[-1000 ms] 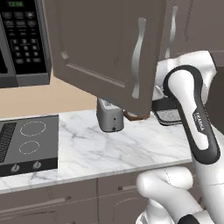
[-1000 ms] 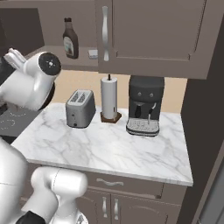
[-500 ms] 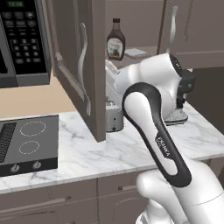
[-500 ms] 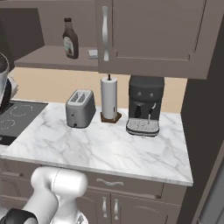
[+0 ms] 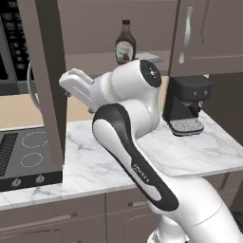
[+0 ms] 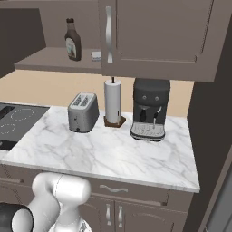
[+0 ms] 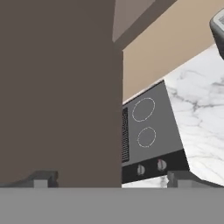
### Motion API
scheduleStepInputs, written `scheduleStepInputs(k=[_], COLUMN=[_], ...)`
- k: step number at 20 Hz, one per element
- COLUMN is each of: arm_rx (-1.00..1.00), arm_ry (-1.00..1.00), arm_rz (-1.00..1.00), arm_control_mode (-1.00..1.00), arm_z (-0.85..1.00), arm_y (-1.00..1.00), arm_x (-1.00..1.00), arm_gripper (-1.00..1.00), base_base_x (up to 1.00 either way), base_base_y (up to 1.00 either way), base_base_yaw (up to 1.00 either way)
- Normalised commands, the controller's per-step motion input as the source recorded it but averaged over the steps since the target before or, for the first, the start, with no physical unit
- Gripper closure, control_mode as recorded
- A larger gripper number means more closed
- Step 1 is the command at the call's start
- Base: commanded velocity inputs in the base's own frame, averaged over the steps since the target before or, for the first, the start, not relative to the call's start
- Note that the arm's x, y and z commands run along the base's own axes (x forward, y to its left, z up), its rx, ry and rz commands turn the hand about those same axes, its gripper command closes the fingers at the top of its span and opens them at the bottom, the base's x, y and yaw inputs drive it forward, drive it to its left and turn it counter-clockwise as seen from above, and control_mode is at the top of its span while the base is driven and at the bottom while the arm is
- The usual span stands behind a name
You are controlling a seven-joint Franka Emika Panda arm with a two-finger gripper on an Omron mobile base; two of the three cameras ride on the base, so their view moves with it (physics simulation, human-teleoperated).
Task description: The dining table condiment station is running low on syrup bottle. Refill the condiment station by opening the cabinet and taking the syrup bottle from the cabinet and placing it on the dining table.
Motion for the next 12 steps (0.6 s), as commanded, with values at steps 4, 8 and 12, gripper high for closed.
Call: scheduleStepInputs(k=[4,8,12], arm_rx=[-0.02,-0.05,-0.11], arm_ry=[-0.02,-0.17,-0.17], arm_rz=[0.0,-0.01,-0.1], arm_control_mode=[-1.0,-1.0,-1.0], arm_z=[-0.03,0.0,0.1], arm_y=[-0.05,-0.53,-0.46], arm_x=[0.01,-0.06,-0.05], arm_gripper=[-1.0,-1.0,-1.0], base_base_x=[0.0,0.0,0.0], base_base_y=[0.0,0.0,0.0], base_base_yaw=[0.0,0.0,0.0])
